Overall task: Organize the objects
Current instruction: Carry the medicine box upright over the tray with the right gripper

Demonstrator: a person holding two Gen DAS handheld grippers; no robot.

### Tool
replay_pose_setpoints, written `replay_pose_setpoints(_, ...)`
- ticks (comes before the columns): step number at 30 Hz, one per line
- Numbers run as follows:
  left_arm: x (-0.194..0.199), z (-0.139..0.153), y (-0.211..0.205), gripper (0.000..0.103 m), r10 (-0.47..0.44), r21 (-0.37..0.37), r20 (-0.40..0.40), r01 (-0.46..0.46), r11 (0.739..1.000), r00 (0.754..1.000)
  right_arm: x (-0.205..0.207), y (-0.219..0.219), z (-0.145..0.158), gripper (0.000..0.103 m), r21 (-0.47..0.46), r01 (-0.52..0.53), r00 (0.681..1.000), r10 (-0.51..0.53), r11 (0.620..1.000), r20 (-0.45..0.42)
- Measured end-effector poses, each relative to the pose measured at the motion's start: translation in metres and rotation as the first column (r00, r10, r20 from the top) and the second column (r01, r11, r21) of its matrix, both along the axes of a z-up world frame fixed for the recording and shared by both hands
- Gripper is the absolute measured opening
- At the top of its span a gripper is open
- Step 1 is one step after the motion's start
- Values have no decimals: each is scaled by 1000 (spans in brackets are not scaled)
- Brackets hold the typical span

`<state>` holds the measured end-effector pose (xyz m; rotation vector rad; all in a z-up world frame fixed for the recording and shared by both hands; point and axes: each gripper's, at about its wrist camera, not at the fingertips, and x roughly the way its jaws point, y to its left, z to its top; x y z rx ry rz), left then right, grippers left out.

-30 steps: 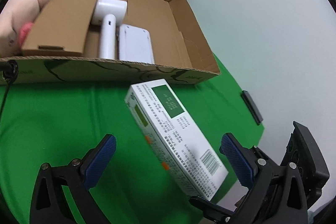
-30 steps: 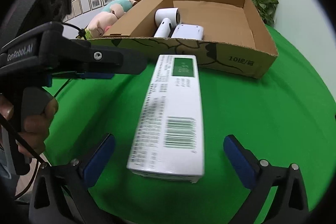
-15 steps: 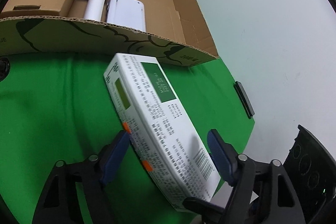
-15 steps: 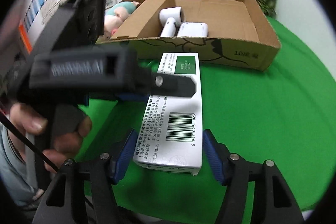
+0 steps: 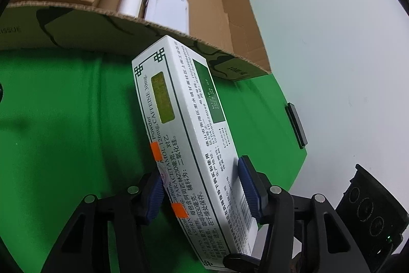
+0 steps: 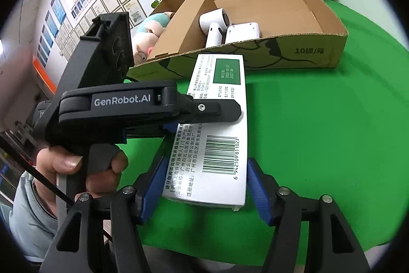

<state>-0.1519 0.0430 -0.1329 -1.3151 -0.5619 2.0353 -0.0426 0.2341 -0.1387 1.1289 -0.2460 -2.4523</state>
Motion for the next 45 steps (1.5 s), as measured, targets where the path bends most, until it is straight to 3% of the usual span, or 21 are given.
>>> replay_pose_setpoints(6, 5, 35, 6, 46, -20, -13, -99, 19, 1000, 995, 4, -1, 12, 61, 23, 19, 998, -17, 1000, -57)
replay_pose_setpoints(11, -2, 85, 8, 44, -34, -32, -219, 27, 999, 975, 0, 0, 39, 60, 20, 38, 988, -35, 999, -153)
replay_pose_setpoints(17, -18, 161, 15, 44, -56, -82, -391, 26, 996, 919, -21, 5, 88, 60, 0, 52, 951, -49, 999, -304)
replay_pose_setpoints(19, -26, 187, 28, 44, -74, -117, -455, 22, 993, 887, -31, 8, 106, 60, -7, 54, 938, -53, 999, -342)
replay_pose_setpoints(23, -56, 231, 45, 44, -88, -162, -522, 3, 987, 849, -61, 17, 140, 59, -32, 47, 921, -55, 998, -387)
replay_pose_setpoints(26, -79, 256, 52, 43, -81, -181, -551, -25, 983, 830, -87, 22, 162, 59, -38, 34, 916, -46, 999, -399)
replay_pose_setpoints(28, -103, 271, 54, 41, -90, -200, -541, -24, 979, 836, -113, 28, 173, 59, -63, -11, 911, -16, 998, -413)
replay_pose_setpoints(30, -122, 275, 55, 41, -89, -189, -534, -16, 982, 841, -136, 36, 180, 59, -105, -9, 929, -31, 994, -368)
replay_pose_setpoints(32, -139, 276, 55, 41, -90, -171, -509, 2, 985, 856, -143, 38, 185, 59, -83, 9, 926, -39, 997, -376)
replay_pose_setpoints(35, -154, 257, 62, 41, -101, -189, -476, 10, 982, 874, -160, 44, 171, 59, -86, 15, 941, -43, 996, -337)
replay_pose_setpoints(39, -175, 205, 75, 41, -112, -184, -372, 45, 982, 922, -178, 51, 141, 59, -82, 30, 968, -49, 996, -245)
replay_pose_setpoints(45, -212, 131, 87, 41, -127, -177, -227, 87, 980, 966, -207, 60, 91, 59, -73, 62, 993, -69, 995, -96)
